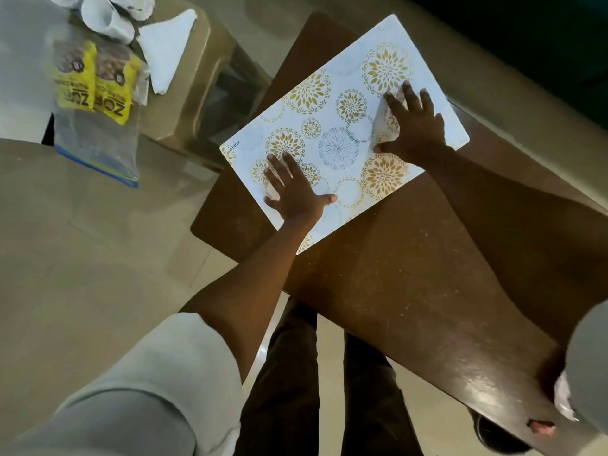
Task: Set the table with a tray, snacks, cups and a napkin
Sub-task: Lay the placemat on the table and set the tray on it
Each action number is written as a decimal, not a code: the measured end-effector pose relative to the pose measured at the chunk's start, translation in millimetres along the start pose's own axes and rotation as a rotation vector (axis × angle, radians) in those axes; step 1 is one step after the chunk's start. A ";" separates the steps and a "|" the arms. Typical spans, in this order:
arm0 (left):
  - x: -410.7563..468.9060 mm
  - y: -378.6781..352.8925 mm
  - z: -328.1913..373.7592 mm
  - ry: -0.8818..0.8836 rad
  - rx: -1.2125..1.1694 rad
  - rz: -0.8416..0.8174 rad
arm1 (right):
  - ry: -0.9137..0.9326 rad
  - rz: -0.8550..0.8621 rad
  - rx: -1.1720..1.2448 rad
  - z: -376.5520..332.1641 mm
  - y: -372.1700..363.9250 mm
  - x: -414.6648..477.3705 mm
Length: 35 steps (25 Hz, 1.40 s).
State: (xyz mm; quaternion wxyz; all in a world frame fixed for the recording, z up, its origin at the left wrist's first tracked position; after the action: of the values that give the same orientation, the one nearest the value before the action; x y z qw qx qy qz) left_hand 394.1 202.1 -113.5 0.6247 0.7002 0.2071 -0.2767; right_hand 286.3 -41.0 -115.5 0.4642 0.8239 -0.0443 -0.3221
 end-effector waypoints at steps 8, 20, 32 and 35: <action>8.4 5.2 5.5 -0.150 0.098 0.044 | -0.141 0.036 0.164 13.8 -16.4 -33.8; -58.2 -38.9 73.7 -0.648 0.525 0.006 | -0.647 0.226 0.446 58.9 -110.7 -227.9; -118.5 -88.1 87.5 -0.825 0.736 0.029 | -0.850 0.282 0.590 56.2 -172.7 -332.6; -119.0 -88.8 85.4 -0.815 0.728 0.029 | -0.841 0.287 0.594 57.5 -173.8 -332.2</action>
State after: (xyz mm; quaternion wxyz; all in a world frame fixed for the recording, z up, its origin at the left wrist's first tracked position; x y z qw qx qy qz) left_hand 236.1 136.1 -109.8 0.3753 0.7100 -0.1707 -0.5709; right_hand -47.8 138.5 -111.4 0.1924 0.7054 -0.4279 -0.5313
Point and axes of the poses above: each hand's wrist, its own x-axis towards the middle knuckle, its own y-axis out of the back of the hand, z = x × y, the point moved 3 cm from there along x, towards the middle knuckle, and after that the axes turned 15 degrees about y, right-handed, at the moved point
